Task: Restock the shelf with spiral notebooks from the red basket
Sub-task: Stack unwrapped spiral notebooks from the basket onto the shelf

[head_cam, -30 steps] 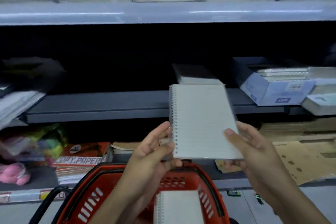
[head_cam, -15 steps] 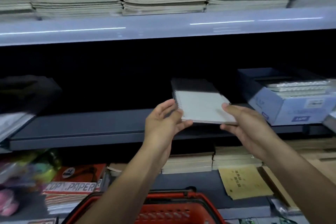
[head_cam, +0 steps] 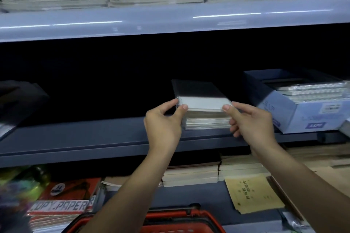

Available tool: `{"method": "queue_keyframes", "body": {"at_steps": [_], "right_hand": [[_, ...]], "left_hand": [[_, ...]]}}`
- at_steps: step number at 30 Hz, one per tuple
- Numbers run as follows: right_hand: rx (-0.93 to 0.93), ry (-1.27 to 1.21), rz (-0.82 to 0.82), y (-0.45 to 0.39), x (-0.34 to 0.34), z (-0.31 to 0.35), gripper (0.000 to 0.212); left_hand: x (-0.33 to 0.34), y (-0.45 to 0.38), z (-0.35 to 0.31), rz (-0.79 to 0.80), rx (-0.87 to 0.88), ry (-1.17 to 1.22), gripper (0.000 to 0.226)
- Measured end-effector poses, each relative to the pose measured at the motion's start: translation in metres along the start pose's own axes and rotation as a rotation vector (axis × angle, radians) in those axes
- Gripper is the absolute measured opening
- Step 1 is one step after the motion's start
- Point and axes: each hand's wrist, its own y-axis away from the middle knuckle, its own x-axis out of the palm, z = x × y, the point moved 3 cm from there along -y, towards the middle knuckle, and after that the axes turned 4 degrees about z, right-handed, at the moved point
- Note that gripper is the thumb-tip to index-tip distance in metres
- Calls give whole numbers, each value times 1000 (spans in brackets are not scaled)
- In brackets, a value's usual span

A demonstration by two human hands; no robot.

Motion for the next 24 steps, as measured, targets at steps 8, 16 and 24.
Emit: {"method": "queue_keyframes", "body": {"at_steps": [8,16,24], "right_hand": [[1,-67,-28,-17,11,-15,50],[-126,63,-64,60,-11,15,49],[-22,460,277,191,-6,-14,50]], "left_hand": [[14,-22,16,7,-19,39,32],[-38,39,19,52,-69,88,30],[-123,156,68,92,-342,29,22]]}}
